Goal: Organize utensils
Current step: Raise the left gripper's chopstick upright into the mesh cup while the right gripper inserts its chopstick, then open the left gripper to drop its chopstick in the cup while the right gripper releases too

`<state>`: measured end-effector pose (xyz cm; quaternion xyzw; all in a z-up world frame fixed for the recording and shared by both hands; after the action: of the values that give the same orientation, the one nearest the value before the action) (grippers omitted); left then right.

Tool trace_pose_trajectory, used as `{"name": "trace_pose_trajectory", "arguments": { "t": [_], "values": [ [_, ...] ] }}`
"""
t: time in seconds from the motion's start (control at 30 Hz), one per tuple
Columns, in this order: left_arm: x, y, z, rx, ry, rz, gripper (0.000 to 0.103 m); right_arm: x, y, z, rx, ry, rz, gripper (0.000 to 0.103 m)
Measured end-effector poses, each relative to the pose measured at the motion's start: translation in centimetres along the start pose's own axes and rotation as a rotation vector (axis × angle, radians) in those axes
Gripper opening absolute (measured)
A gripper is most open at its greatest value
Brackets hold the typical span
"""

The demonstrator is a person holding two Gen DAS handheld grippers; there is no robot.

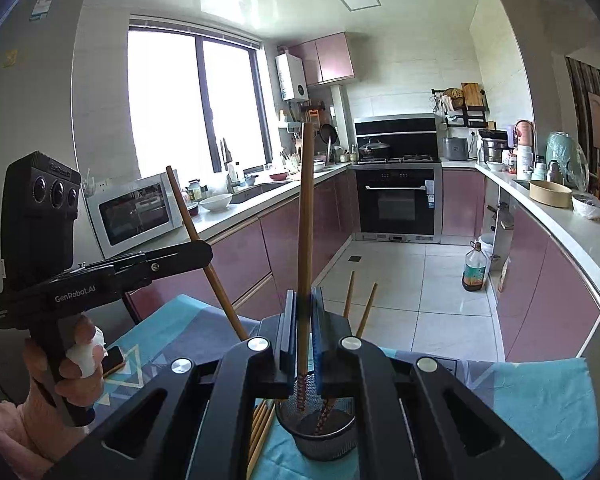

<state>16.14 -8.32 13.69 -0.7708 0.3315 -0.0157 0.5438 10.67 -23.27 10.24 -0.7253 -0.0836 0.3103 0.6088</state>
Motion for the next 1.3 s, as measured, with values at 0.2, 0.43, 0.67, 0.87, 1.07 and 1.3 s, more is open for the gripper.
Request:
{"name": "trace_pose_trajectory", "arguments": {
  "t": [0.2, 0.43, 0.67, 0.87, 1.07, 1.3],
  "values": [
    [3.6, 1.1, -0.4, 0.018, -0.042, 0.097, 0.007, 2.4, 1.6, -0.5, 0.003, -0.003, 0.082, 0.006],
    [8.0, 3.9, 1.6, 0.0, -0.069, 0.257, 0.007, 5.2, 3.7, -0.2, 0.005, -0.035, 0.219, 0.006],
    [10.0, 4.5, 3.5, -0.015, -0.094, 0.28, 0.007, 7.9, 4.9, -0.7, 0.029, -0.027, 0.316, 0.006],
    [11.3, 4.7, 4.6, -0.03, -0.116, 0.294, 0.008, 9.0, 5.2, -1.3, 0.065, -0.013, 0.324, 0.008],
    [12.1, 5.0, 5.7, -0.051, -0.136, 0.301, 0.01, 9.2, 4.9, -1.9, 0.091, 0.008, 0.306, 0.008],
    [10.5, 5.4, 6.8, -0.054, -0.172, 0.26, 0.018, 8.1, 5.0, -2.2, 0.101, 0.041, 0.278, 0.016]
  ]
}}
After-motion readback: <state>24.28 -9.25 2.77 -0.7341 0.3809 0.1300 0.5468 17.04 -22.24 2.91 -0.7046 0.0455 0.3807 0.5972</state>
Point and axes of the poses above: each gripper's, at about its wrist camera, not at the fingertips, and x roughly the way its jaws point, z to its left, y to its underside, the point moved 2 cm from there along x, roughly the way its jaws point, and after that the axes turned 13 degrees about -x, right-handed, at the moved point
